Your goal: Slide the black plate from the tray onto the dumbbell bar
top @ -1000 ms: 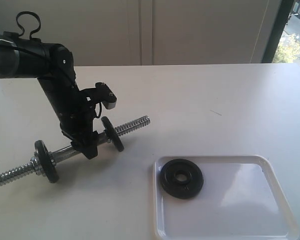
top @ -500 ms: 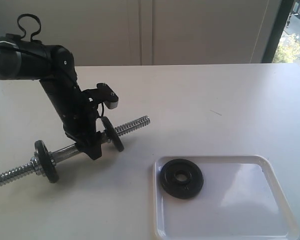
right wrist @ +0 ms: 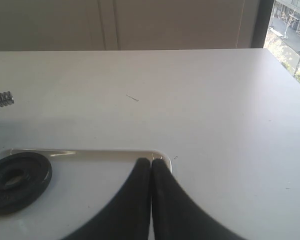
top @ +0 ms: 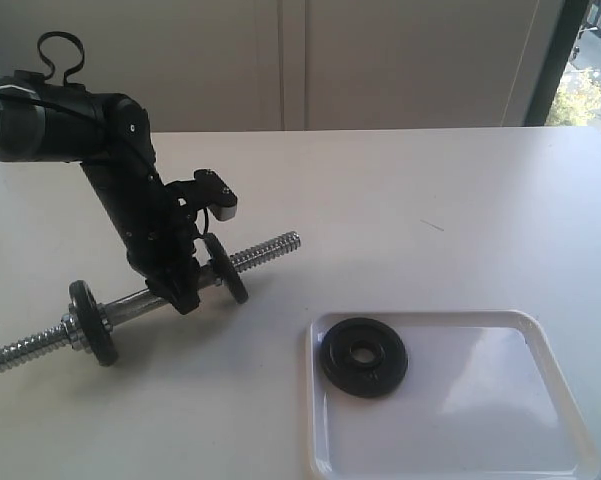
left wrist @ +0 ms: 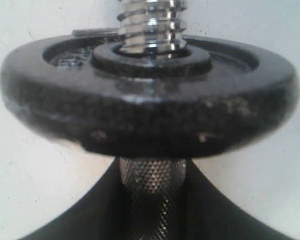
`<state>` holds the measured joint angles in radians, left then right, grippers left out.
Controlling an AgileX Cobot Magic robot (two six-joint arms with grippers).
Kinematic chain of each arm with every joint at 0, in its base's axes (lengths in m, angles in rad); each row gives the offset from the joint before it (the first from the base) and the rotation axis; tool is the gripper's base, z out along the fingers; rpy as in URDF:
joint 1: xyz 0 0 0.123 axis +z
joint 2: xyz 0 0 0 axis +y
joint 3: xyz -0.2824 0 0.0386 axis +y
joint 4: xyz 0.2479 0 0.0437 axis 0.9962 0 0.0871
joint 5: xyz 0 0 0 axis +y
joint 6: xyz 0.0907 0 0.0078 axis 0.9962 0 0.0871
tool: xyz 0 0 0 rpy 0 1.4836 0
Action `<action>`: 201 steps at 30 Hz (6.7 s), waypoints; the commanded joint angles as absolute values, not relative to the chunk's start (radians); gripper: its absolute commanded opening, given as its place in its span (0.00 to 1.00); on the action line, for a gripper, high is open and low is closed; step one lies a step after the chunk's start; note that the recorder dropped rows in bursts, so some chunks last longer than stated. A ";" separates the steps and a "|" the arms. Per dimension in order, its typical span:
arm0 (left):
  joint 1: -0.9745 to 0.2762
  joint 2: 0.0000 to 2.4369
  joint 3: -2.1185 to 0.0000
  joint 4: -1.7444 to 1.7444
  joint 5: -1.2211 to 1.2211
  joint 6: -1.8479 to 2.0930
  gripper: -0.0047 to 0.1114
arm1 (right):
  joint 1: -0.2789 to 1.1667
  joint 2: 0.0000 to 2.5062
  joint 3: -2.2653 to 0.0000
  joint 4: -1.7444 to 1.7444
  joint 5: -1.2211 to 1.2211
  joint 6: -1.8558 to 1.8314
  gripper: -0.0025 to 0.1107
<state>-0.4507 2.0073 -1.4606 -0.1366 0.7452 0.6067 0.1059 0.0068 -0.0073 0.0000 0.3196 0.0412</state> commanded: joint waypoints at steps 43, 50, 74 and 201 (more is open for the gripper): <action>-0.453 1.861 -1.454 -0.283 0.909 0.618 0.04 | 0.110 0.000 0.000 0.000 0.312 0.039 0.02; -0.453 1.861 -1.454 -0.283 0.937 0.629 0.04 | 0.110 0.000 0.000 0.000 0.312 0.039 0.02; -0.453 1.861 -1.454 -0.278 0.932 0.632 0.04 | 0.110 0.000 0.000 0.128 -0.065 0.247 0.02; -0.453 1.861 -1.454 -0.280 0.884 0.650 0.04 | 0.587 1.971 -1.145 0.020 0.732 -0.085 0.95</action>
